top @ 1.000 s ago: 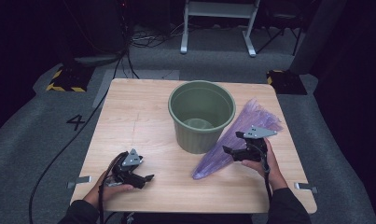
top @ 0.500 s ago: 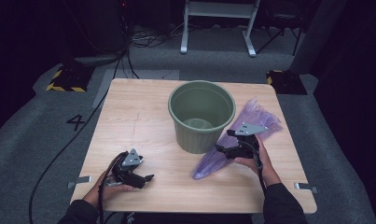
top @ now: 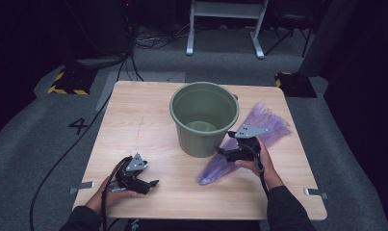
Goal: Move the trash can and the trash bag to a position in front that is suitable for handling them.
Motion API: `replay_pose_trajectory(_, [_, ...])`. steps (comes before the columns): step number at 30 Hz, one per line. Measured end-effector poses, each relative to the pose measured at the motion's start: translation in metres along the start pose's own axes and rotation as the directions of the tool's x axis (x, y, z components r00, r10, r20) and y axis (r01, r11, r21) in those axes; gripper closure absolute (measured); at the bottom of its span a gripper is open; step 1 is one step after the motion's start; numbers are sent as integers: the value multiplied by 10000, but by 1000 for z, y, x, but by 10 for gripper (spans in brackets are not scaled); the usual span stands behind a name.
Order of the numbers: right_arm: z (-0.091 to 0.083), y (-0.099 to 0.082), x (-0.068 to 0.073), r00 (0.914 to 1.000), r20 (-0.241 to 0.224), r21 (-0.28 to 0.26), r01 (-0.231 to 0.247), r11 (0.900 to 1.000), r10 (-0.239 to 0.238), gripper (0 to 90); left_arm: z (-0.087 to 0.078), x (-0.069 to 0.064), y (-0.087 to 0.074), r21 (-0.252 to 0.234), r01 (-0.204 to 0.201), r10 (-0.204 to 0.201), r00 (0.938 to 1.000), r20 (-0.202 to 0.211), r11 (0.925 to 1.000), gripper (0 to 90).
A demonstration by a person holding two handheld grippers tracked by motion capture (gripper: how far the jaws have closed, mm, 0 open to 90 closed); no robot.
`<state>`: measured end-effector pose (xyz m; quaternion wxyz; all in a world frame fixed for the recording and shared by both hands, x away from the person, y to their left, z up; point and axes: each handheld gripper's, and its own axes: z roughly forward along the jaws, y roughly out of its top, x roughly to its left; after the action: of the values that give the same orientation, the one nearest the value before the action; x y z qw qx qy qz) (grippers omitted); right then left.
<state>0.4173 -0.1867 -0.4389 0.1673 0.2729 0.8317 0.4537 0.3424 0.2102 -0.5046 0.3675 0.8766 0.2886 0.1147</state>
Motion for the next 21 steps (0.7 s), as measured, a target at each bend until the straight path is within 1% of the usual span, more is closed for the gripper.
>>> replay_pose_trajectory(2, [2, 1, 4, 9999, -156, 11, 65, 10000, -64, 188, 0, 0, 0, -1, -1, 1, 10000, -3, 10000, 131])
replay_pose_trajectory(3, [1, 2, 6, 9998, -161, 41, 115, 9999, -114, 196, 0, 0, 0, -2, 3, -3, 10000, 4, 10000, 131])
replay_pose_trajectory(5, [-6, 0, 9, 9997, -104, 75, 233, 9997, -232, 199, 0, 0, 0, -3, 4, -4, 10000, -1, 10000, 131])
replay_pose_trajectory(7, [-18, -4, 8, 9993, 202, 75, 311, 9995, -313, 199, 0, 0, 0, -2, 2, -2, 10000, -8, 10000, 132])
replay_pose_trajectory(9, [-32, -12, 5, 9967, 747, 154, 316, 9994, -326, 195, 0, 0, 0, -3, 1, -1, 10000, -8, 10000, 132])
replay_pose_trajectory(10, [-39, -17, 2, 9944, 1023, 235, 251, 9994, -273, 194, 0, 0, 0, -2, 2, -2, 10000, -7, 10000, 132])
replay_pose_trajectory(12, [-50, -30, -5, 9897, 1430, 402, 14, 9992, -72, 192, 0, 0, 0, -3, 4, -4, 10000, -7, 10000, 132])
replay_pose_trajectory(13, [-54, -36, -8, 9860, 1667, 505, -94, 9987, 9, 192, 0, 0, 0, -1, 2, -2, 10000, -7, 10000, 132])
replay_pose_trajectory(14, [-57, -43, -12, 9825, 1864, 664, -169, 9977, 42, 193, 0, 0, 0, -1, 0, 0, 10000, -5, 10000, 131])
replay_pose_trajectory(16, [-63, -55, -18, 9733, 2295, 1058, -164, 9942, -83, 193, 0, 0, 0, -4, 5, -5, 10000, 5, 10000, 131])
replay_pose_trajectory(17, [-65, -60, -22, 9714, 2372, 1054, -357, 9938, 98, 194, 0, 0, 0, -5, 6, -6, 10000, 5, 10000, 131])
replay_pose_trajectory(19, [-71, -68, -30, 9719, 2262, 653, -822, 9945, 655, 204, 0, 0, 0, 1, 1, -1, 10000, 7, 10000, 131])
replay_pose_trajectory(21, [-73, -71, -34, 9694, 2340, 474, -877, 9950, 743, 211, 0, 0, 0, -3, -14, 14, 10000, 13, 10000, 130])
